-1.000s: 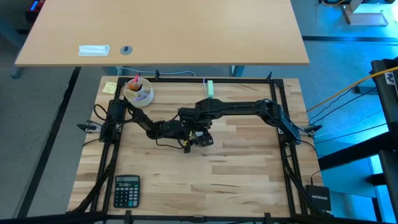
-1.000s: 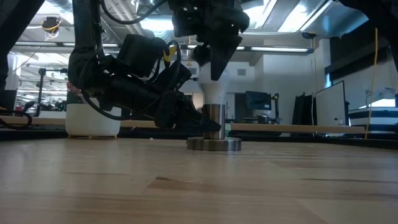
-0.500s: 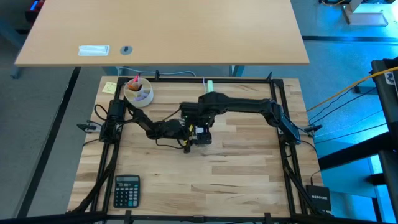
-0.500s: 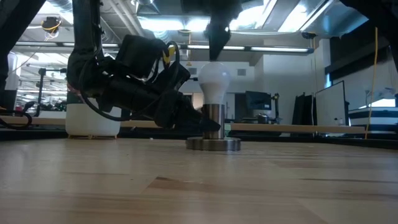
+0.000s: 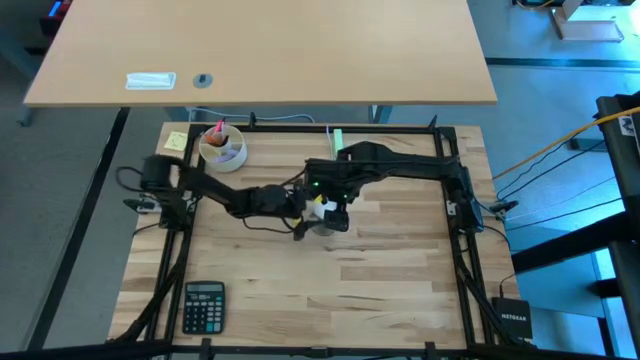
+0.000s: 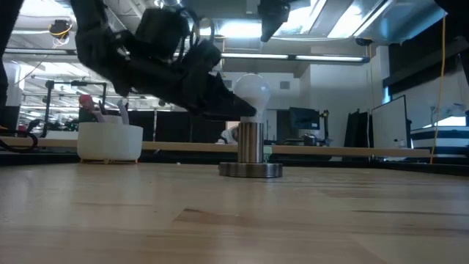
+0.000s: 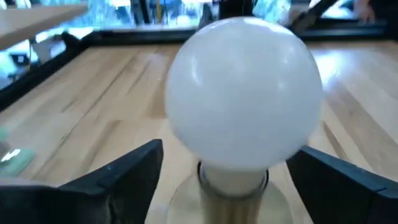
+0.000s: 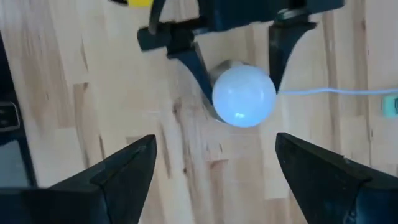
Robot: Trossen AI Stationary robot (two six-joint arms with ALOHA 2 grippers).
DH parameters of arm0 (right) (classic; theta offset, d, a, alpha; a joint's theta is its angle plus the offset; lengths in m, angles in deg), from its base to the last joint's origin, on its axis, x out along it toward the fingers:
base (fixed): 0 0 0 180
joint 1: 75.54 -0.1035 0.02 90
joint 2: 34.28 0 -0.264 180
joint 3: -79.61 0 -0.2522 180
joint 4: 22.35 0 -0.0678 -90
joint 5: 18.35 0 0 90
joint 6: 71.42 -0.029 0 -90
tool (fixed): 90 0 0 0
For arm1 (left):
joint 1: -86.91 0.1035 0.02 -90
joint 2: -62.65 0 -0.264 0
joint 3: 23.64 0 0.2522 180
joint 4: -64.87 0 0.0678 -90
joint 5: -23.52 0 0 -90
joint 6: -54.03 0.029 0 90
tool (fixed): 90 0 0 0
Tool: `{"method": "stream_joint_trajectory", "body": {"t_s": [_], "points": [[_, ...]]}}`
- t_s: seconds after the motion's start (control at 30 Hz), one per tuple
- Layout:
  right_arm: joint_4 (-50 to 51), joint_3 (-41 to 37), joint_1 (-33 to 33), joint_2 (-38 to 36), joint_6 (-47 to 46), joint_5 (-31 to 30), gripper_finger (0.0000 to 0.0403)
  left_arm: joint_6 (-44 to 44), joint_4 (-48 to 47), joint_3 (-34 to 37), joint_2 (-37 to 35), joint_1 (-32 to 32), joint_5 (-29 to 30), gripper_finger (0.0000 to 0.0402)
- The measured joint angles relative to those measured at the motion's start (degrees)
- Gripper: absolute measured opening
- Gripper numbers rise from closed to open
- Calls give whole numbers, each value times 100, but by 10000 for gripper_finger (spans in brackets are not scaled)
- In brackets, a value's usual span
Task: Screw lightbulb
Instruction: Insert the lightbulb into the lamp, then remove the lightbulb from the lamp
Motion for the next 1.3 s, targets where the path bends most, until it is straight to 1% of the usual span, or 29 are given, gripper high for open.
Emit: {"method": "stream_joint_trajectory", "body": {"t_s": [0.2, 0.3, 0.37, 0.43, 0.47, 0.57, 0.67, 0.77, 0.83, 0.93, 1.0, 1.13, 1.23, 1.3], "points": [[-169, -3, -26, 0, 660, 5, 331, -206, -1934, -2, -1176, -20, 65, 340], [-274, -41, -3, -40, 1000, 18, 331, -513, -2897, -2, -1792, -103, 281, 340], [-503, -258, 25, -167, 1099, 8, 330, -779, -3460, -2, -2231, -190, 490, 339], [-842, -706, 51, -373, 1154, 0, 330, -1160, -3945, -4, -2665, -306, 674, 337], [-1152, -1050, 55, -511, 1166, 15, 330, -1367, -4180, -4, -2880, -369, 743, 336], [-2180, -2308, 53, -1055, 1021, 211, 330, -2071, -4699, -4, -3476, -577, 905, 336], [-3225, -3585, 50, -1715, 565, 301, 330, -2560, -5210, -4, -3923, -800, 1130, 335], [-4038, -4508, 33, -2384, -10, 305, 330, -2994, -5632, -4, -4220, -969, 1280, 335], [-4536, -4962, -49, -2844, -300, 244, 330, -3334, -5829, -5, -4345, -1018, 1301, 335], [-5288, -5518, -267, -3444, -503, -187, 330, -3852, -6089, -58, -4405, -1049, 1312, 335], [-5722, -5836, -445, -3729, -631, -575, 330, -3983, -6267, -226, -4401, -1049, 1310, 335], [-6360, -6255, -760, -3965, -1014, -1121, 330, -3765, -6627, -629, -4383, -975, 1309, 335], [-6461, -6278, -907, -3925, -1196, -1258, 330, -3693, -6802, -835, -4385, -818, 1319, 335], [-6665, -6276, -928, -3848, -1353, -1250, 330, -3864, -6839, -861, -4384, -676, 1294, 335]]}}
